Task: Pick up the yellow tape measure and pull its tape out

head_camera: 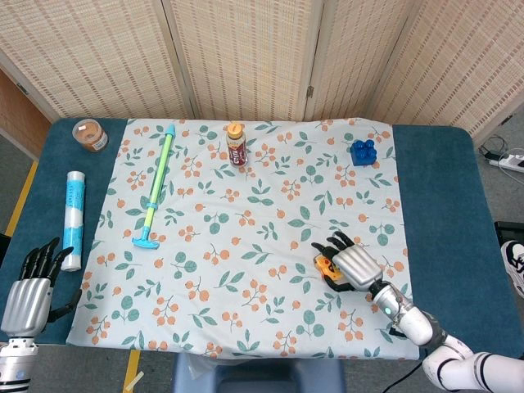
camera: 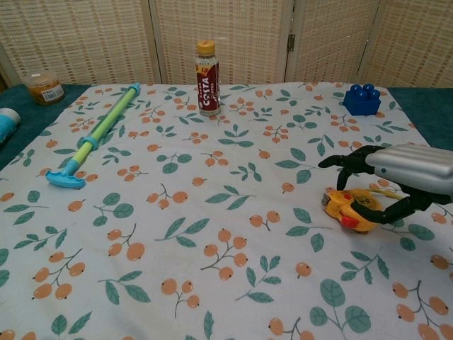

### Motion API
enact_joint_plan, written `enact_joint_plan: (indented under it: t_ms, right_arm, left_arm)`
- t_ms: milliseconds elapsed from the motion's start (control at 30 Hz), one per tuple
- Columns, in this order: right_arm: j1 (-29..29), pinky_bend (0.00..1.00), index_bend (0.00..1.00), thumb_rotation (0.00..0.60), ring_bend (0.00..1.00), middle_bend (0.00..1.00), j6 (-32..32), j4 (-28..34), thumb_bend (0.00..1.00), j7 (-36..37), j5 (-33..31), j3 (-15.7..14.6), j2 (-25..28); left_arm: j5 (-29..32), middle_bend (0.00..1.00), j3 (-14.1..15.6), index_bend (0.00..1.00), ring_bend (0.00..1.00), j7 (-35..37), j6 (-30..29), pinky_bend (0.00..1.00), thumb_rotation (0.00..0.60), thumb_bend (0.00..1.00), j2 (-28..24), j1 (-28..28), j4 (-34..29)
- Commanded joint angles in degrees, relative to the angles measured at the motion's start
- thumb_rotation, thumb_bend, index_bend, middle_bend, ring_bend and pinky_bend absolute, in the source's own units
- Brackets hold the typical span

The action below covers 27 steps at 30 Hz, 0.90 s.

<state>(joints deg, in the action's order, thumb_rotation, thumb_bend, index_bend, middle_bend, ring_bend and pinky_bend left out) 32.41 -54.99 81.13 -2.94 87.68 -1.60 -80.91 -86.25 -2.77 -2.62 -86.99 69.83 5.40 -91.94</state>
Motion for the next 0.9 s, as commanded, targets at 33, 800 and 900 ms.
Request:
enact_joint_plan:
  t_ms: [33, 800, 900]
  right_arm:
    - [-0.6, 0.0, 0.07, 0.35, 0.11, 0.31, -0.8, 0.9, 0.55, 1.0, 1.0, -1.0, 0.9]
    - [-7.1, 0.0, 0.0, 0.35, 0.0, 0.0, -10.9, -13.7, 0.35, 3.2, 1.8, -0.7, -6.0]
    - [-6.9, 0.0, 0.0, 0.35, 0.0, 0.0, -10.0, -15.6, 0.35, 3.4, 1.6, -0.6, -7.1]
  left_arm:
    - [0.1, 0.02, 0.0, 0.17, 0.03, 0.2, 0.0, 0.0, 0.6, 0.36, 0.1, -0.1, 0.2]
    - [-0.1, 0.02, 0.0, 0.16, 0.03, 0.6, 0.4, 0.0, 0.6, 0.36, 0.3, 0.1, 0.7]
    - [0.3, 0.02, -0.1, 0.16, 0.03, 0.6, 0.2, 0.0, 0.6, 0.36, 0.2, -0.1, 0.6]
